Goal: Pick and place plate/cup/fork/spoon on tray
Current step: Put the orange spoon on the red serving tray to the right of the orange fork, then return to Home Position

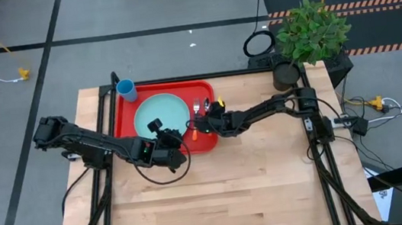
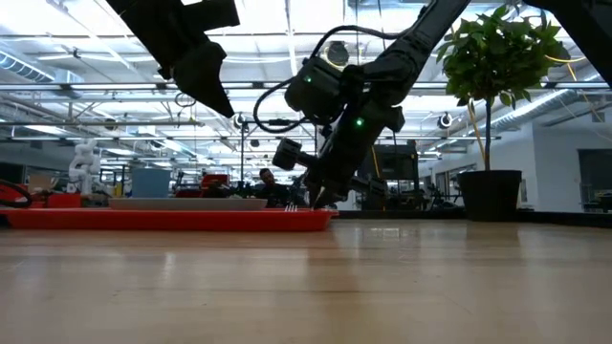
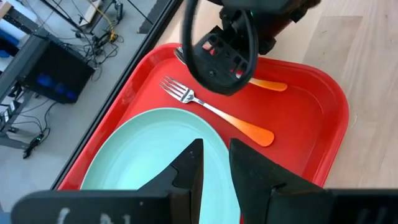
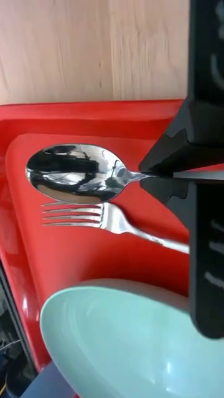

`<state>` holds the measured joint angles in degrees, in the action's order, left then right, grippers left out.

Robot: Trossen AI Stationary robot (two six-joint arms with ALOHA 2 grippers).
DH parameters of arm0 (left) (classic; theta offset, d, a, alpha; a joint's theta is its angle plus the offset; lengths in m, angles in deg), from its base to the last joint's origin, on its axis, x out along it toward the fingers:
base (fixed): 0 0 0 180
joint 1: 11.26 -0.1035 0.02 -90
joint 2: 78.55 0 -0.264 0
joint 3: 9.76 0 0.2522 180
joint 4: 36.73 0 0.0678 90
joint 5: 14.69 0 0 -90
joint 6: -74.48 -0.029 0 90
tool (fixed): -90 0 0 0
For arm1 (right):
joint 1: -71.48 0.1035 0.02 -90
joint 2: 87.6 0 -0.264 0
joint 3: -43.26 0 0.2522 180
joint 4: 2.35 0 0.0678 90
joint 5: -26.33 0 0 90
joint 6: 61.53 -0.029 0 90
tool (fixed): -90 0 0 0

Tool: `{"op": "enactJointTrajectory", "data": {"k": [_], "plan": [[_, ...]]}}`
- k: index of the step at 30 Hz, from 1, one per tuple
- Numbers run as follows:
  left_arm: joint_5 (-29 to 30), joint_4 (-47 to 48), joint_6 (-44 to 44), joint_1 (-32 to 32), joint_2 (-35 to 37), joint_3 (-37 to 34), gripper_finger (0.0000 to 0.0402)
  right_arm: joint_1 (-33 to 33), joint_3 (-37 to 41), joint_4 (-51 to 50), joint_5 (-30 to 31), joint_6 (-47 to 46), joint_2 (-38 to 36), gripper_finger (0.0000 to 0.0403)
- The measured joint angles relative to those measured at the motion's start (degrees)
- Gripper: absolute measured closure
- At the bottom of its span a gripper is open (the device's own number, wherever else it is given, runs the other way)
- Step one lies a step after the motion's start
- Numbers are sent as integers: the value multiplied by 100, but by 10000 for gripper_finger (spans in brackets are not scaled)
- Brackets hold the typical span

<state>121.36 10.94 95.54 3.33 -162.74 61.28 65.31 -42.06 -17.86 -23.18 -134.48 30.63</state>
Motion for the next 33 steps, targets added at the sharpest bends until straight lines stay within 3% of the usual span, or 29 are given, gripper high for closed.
{"op": "enactJointTrajectory", "data": {"k": [21, 28, 33], "plan": [[-7, -118, -146, 0, 1, 1, 321, -2, 15, 77, 192, 299, -3, 342], [-3, -111, -138, 30, 149, 0, 321, 135, 17, 57, 50, 2185, -549, 342], [8, -77, -198, 171, 545, 0, 321, 398, 38, -120, -821, 4188, -1155, 342]]}}
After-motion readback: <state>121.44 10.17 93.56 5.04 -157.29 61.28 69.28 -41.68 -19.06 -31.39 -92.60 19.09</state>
